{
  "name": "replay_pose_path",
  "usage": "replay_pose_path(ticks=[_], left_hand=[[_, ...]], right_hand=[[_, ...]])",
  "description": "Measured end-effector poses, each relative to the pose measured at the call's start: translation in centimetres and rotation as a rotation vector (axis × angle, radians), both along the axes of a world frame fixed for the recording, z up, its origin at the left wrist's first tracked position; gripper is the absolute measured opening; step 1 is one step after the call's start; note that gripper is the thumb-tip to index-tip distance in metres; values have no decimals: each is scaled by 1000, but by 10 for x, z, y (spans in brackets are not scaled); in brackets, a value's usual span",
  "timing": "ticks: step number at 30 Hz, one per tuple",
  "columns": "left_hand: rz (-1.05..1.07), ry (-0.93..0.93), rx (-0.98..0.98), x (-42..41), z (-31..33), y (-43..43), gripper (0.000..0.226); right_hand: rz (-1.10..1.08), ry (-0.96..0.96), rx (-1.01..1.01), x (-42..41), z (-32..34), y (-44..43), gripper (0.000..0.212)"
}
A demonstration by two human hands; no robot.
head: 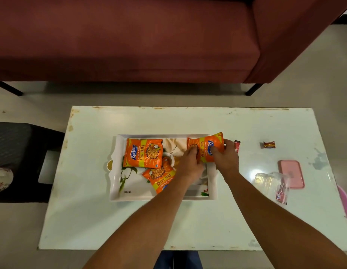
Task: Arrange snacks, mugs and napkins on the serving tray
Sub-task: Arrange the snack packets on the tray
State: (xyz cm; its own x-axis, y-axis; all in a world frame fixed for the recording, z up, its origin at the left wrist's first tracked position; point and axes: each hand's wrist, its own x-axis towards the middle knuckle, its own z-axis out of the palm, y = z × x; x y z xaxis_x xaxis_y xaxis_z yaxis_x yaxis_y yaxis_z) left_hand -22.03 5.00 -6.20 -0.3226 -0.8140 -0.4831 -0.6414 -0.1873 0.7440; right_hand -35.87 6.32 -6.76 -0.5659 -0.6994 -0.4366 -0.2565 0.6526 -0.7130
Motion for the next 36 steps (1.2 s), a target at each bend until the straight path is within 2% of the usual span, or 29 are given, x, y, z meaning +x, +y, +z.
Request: replay_pose_path(ticks=[3, 7, 8, 10, 13, 15, 19, 22, 27, 31, 36], left_hand=[[24, 13, 13, 8, 8, -3, 44], [184, -74, -119, 50, 24, 2, 42], [225, -112, -171, 64, 27, 8, 35], [267, -213, -215, 90, 29, 23, 23], [242, -334, -181, 114, 25, 38, 22], [190, -389, -176, 119, 21, 41, 26], [180, -399, -160, 117, 14, 40, 33], [239, -375, -142, 107, 11, 42, 38], [230, -228, -75, 71, 14, 58, 42], [204, -185, -51, 35, 18, 74, 39], [188, -169, 2, 9, 16, 86, 40]], right_hand=[[-53, 184, -109, 8, 13, 12, 61], [-165, 292, -214, 52, 37, 52, 58], [-164, 255, -178, 69, 39, 67, 55], [-199, 35, -4, 104, 37, 91, 49], [-339, -409, 315, 148, 30, 101, 70], [-339, -485, 374, 162, 23, 94, 75], [-217, -419, 309, 158, 16, 73, 37], [-96, -405, 250, 135, 21, 63, 21], [69, -400, 169, 64, 36, 69, 27], [56, -394, 177, 20, 37, 85, 24], [49, -262, 184, 5, 20, 93, 25]])
